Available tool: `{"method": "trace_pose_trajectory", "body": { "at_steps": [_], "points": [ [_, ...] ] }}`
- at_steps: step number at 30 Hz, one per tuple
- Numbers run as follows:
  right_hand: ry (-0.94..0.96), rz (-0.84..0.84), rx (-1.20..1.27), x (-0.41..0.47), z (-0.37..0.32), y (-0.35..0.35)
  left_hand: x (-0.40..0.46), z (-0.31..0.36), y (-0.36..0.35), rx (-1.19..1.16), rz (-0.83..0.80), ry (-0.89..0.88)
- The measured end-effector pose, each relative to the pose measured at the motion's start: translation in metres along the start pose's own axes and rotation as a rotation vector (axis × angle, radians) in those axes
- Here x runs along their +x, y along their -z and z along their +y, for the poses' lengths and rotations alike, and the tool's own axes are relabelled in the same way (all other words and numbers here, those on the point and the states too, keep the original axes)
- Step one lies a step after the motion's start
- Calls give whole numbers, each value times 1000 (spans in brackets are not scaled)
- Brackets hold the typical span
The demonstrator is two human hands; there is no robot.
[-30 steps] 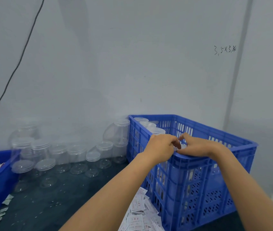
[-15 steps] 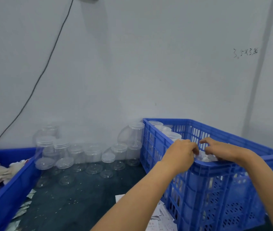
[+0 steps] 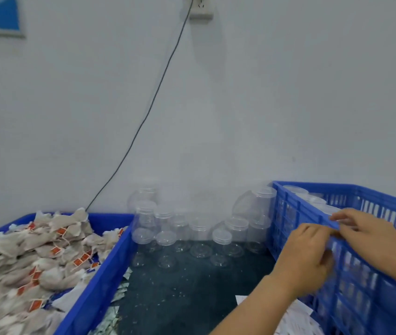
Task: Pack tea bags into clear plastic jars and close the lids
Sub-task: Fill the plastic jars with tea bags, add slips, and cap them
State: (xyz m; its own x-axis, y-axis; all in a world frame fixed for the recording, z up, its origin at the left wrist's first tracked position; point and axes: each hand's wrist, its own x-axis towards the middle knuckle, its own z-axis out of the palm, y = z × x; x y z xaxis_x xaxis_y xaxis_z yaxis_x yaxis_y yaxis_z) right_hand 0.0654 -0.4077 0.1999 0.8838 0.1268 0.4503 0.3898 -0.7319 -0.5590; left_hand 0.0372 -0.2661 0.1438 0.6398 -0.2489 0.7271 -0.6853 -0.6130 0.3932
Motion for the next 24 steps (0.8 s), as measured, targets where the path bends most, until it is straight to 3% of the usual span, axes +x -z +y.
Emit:
{"method": "trace_pose_trajectory", "body": {
  "at_steps": [4,7,15,18,22,24],
  "points": [
    [167,44,49,-12,-40,-39,-29,-37,26,7,67,130],
    [220,-69,85,-12,-57,-81,-53,-69,47,-20,158,292],
    [50,-309,312,4,-72,-211,-112,-149,96,-77,428,802],
    [36,-300,372,12,-83,-250,-126,-171,105,-53,506,896],
    [77,-348,526,28,-116,-286,-128,-191,114,56,784,954],
    [129,-386,540,36,-133,-302,-123,-197,119,74,842,990]
  ]
}}
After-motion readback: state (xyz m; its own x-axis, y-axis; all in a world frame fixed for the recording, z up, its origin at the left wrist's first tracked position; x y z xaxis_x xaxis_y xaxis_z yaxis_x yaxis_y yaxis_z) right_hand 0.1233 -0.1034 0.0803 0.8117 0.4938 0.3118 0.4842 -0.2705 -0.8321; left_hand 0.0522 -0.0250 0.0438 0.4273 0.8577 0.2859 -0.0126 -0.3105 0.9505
